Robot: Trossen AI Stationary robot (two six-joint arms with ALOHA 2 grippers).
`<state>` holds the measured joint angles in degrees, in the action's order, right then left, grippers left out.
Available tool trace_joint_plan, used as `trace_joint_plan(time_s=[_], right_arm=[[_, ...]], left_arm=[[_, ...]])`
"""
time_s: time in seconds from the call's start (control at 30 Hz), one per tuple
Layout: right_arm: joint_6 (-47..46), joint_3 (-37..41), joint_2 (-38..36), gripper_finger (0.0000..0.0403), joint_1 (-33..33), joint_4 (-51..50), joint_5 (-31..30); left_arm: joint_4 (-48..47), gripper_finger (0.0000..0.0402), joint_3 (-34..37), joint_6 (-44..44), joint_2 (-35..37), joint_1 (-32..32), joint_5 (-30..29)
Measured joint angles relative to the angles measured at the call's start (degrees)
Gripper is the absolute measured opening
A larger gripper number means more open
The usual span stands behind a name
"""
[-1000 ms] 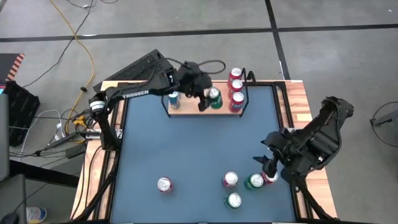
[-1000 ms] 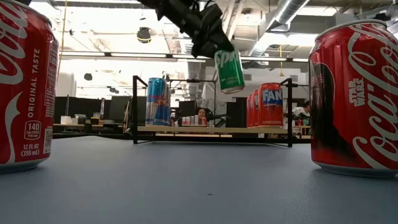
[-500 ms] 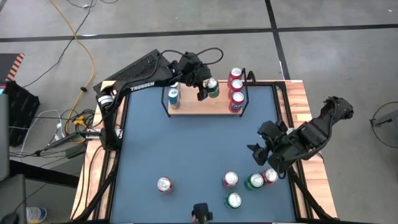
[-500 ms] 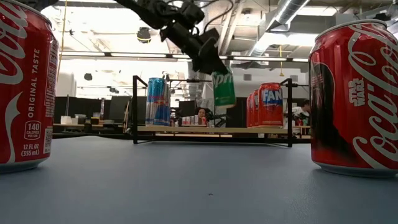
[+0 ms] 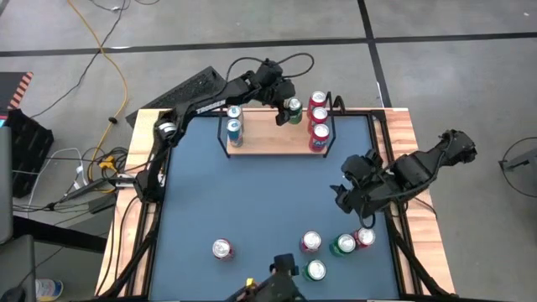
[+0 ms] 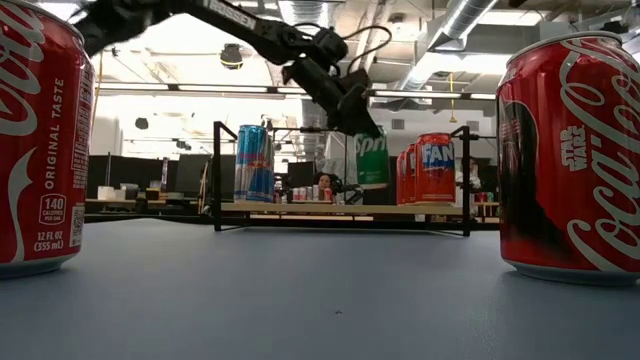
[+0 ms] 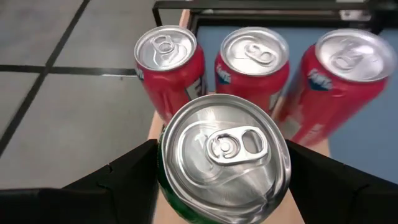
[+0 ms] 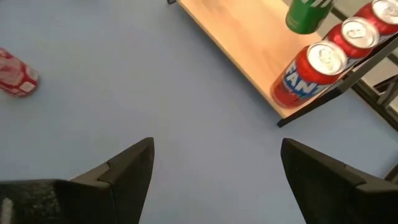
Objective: Place canned beverage on shelf
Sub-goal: Put the top green soda can on the shelf
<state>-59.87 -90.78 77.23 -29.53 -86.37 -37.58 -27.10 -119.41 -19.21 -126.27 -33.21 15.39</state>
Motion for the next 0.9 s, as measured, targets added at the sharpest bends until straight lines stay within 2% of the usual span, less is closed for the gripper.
trace_joint_plan(time_s=[0.17,0.27,0.77,0.9], right_arm=[[1.9,0.0,0.0,0.0333,2.0,0.0,0.2],[1.9,0.0,0.0,0.0333,2.4,0.0,0.2],[1.9,0.0,0.0,0.0333,2.4,0.1,0.2],[1.9,0.0,0.0,0.0333,2.4,0.1,0.2]], left_arm=[[-7.9,0.0296,-11.0,-4.1,-7.2,-0.2,-0.8],[-10.8,0.0296,-15.5,-4.4,-9.9,-0.5,0.8],[-9.1,0.0296,-14.5,-7.2,-10.2,-2.0,6.9],[-9.1,0.0296,-14.5,-9.2,-10.3,-1.8,6.4]])
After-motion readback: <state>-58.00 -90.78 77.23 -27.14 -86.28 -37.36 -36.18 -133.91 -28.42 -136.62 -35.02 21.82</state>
